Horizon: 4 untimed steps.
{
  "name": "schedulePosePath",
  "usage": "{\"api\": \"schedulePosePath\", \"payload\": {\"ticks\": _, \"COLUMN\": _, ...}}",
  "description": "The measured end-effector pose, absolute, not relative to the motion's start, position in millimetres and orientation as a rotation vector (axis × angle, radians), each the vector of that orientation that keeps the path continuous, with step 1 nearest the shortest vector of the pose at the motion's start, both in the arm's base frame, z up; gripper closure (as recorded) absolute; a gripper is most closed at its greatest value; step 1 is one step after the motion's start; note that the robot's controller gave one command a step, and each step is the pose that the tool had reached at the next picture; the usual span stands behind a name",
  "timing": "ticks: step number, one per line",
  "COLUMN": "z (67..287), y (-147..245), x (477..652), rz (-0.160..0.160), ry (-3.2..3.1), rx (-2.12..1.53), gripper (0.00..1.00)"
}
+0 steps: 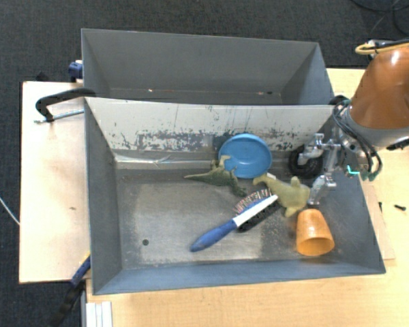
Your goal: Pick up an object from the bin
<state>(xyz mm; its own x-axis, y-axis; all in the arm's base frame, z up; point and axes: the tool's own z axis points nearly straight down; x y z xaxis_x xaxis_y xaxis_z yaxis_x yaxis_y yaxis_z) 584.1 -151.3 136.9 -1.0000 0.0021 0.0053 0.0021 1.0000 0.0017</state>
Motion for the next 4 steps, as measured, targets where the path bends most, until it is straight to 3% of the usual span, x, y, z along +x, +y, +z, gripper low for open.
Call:
{"api": "schedulePosePath", "payload": {"ticks": 1, "z": 71, "y": -81, "x": 594.0, "rz": 0.002, "ry": -3.148, "rx": 0.047, "gripper": 0.0}}
{"api": "schedulePosePath", "payload": {"ticks": 2, "z": 74, "y": -83, "x": 594.6, "rz": 0.001, "ry": -3.151, "rx": 0.042, "gripper": 1.0}}
{"api": "schedulePosePath", "payload": {"ticks": 3, "z": 191, "y": -75, "x": 596.4, "rz": 0.004, "ry": -3.096, "rx": 0.601, "gripper": 1.0}}
{"api": "schedulePosePath", "payload": {"ticks": 4, "z": 289, "y": -76, "x": 597.7, "rz": 0.007, "ry": -3.099, "rx": 0.608, "gripper": 1.0}}
